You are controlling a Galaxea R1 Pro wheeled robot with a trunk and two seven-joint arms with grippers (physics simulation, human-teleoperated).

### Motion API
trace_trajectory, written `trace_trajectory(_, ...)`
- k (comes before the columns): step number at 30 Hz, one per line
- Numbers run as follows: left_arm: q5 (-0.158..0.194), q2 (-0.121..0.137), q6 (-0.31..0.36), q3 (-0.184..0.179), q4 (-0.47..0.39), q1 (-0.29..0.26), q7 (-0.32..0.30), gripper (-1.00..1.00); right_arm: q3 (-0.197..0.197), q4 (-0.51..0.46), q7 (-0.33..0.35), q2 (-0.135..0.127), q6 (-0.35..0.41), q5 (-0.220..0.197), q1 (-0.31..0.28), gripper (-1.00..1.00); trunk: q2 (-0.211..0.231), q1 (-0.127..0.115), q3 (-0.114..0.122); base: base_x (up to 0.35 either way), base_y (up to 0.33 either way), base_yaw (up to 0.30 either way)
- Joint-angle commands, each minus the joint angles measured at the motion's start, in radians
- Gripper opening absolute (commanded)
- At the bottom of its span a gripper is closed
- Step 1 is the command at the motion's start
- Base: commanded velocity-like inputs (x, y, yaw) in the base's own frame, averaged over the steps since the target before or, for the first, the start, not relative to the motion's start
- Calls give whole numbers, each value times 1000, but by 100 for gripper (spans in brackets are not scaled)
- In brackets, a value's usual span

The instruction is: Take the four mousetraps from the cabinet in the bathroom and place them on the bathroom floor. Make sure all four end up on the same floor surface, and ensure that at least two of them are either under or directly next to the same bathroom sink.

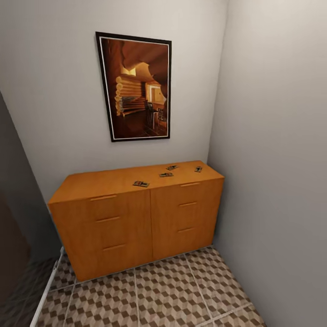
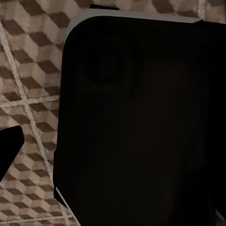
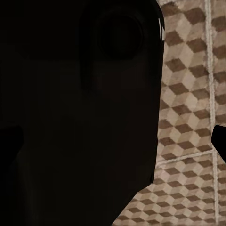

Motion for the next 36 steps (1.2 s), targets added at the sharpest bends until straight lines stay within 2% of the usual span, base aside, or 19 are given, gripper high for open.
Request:
trace_trajectory(1, 10, 1, -3, 1, 0, 0, 0, 100, -1, 0, -1, 0, 0, -1, 0, 100, 0, 0, -1, 5, 0, -150)
trace_trajectory(22, 9, 0, -3, -1, -4, 0, 2, 100, 1, 0, -1, 0, 0, 0, 0, 100, 0, 0, -1, 1, 0, -24)
trace_trajectory(36, 9, 0, 2, -1, -35, 0, -3, 100, 1, -1, -1, 0, -1, 4, 0, 100, 0, 0, -1, 0, 0, 0)
